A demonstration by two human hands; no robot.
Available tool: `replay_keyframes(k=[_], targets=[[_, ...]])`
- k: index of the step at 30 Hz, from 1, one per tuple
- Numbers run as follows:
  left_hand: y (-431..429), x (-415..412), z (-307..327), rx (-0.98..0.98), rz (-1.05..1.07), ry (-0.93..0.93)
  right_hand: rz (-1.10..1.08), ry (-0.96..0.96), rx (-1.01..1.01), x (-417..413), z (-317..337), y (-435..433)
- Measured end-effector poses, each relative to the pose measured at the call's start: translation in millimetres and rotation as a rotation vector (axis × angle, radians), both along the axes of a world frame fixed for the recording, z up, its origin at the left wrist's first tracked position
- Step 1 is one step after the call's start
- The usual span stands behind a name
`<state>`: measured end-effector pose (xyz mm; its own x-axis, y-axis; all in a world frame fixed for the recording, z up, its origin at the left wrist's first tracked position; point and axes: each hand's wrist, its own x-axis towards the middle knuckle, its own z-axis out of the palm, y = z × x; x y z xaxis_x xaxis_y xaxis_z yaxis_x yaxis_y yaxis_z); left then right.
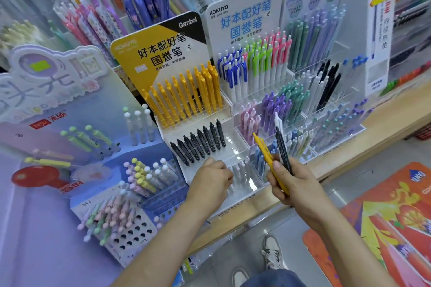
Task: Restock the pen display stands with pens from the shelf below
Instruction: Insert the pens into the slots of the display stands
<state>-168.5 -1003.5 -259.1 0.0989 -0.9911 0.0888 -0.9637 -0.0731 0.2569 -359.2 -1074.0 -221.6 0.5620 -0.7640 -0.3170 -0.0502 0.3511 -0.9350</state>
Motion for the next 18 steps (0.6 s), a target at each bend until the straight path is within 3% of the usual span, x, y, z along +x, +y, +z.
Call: replay_keyframes(k=[12,15,18], targets=[[-4.4,-5.0,10.7,0.192,0.134,-0.014,-0.012,-0.256,0.265,7.6,7.5,2.4],[-3.8,-5.5,35.0,0.093,0.295,0.308,-0.017,-0.284,0.304,8.8,11.2,2.6],[-1.0,-5.9,75.0,-0.115,0.454,1.039,0.012,-0.283,0.28,12.0,15.0,1.9]])
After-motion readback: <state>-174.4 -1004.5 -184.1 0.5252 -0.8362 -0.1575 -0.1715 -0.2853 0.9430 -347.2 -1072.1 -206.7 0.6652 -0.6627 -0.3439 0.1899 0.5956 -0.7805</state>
